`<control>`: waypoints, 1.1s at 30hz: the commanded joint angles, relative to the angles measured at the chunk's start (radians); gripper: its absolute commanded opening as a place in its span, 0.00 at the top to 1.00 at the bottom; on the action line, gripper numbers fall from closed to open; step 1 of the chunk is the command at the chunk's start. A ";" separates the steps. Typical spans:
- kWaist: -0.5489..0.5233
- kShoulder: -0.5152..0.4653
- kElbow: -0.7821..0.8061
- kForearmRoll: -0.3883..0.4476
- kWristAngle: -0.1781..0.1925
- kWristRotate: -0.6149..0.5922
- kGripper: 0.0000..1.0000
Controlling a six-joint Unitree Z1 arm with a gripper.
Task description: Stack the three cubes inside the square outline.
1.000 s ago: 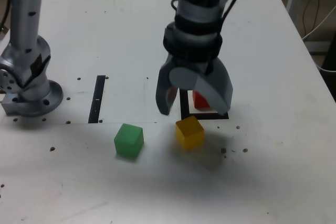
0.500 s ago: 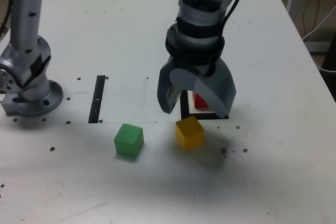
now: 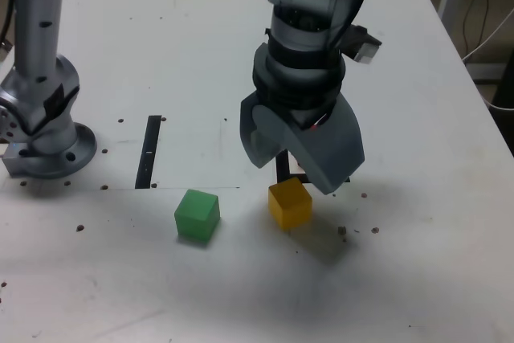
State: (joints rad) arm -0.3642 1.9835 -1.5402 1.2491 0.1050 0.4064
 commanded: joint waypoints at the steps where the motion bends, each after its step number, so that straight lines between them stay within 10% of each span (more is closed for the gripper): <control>1: -0.015 -0.012 0.006 -0.005 0.008 0.018 0.01; 33: -0.076 0.025 0.074 -0.071 0.054 0.095 0.01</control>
State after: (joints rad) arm -0.4360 1.9971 -1.4712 1.1850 0.1594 0.5042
